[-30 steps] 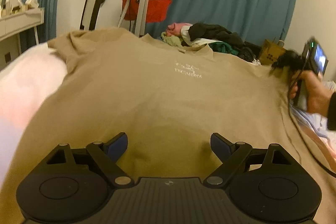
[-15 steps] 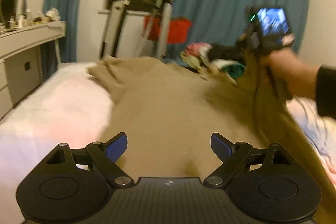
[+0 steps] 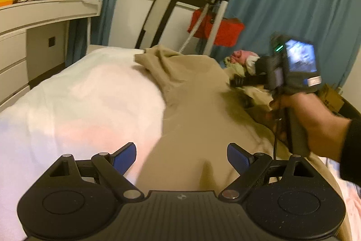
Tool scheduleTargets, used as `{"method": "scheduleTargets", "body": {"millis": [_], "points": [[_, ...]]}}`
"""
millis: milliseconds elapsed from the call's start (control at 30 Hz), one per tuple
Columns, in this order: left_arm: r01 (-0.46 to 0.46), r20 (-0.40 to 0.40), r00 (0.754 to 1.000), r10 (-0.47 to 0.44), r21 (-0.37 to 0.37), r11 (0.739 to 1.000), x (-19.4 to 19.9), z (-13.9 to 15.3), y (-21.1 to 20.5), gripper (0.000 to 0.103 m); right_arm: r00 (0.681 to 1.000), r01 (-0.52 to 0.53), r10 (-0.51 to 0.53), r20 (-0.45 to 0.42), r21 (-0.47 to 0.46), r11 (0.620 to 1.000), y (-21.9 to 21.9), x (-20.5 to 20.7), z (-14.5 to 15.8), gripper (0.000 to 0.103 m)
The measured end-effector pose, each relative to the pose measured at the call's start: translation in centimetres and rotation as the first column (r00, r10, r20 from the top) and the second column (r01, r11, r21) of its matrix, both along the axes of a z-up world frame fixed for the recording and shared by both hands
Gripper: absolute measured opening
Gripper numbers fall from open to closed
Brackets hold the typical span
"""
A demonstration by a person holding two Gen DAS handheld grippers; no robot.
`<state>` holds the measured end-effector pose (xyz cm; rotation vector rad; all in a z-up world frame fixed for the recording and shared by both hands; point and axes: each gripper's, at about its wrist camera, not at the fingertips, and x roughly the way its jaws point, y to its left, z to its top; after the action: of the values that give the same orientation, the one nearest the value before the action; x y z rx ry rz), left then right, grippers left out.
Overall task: Fold clothes
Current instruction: 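Release the sleeve and withdraw the right gripper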
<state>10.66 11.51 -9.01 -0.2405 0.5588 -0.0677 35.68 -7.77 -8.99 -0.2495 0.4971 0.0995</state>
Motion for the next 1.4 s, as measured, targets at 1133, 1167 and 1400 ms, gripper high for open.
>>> {"method": "scheduleTargets", "body": {"millis": [1133,1167,1400], "points": [[0.512,-0.257,0.721,-0.644,-0.429,0.745,-10.5,-5.2,-19.8,0.039,0.987,0.161,-0.134,-0.089,0.623,0.766,-23.1,-35.7,4.9,0.091],[0.513,-0.256,0.720,-0.645,-0.431,0.742,-10.4,-5.3,-19.9,0.028,0.986,0.167,-0.133,-0.101,0.626,0.761,-23.2,-35.5,4.7,0.091],[0.468,-0.253,0.737,-0.626,-0.477,0.744,-9.9,-3.7,-17.9,0.003,0.981,0.191,-0.133,-0.139,0.632,0.751,-23.3,-34.8,4.0,0.091]]}}
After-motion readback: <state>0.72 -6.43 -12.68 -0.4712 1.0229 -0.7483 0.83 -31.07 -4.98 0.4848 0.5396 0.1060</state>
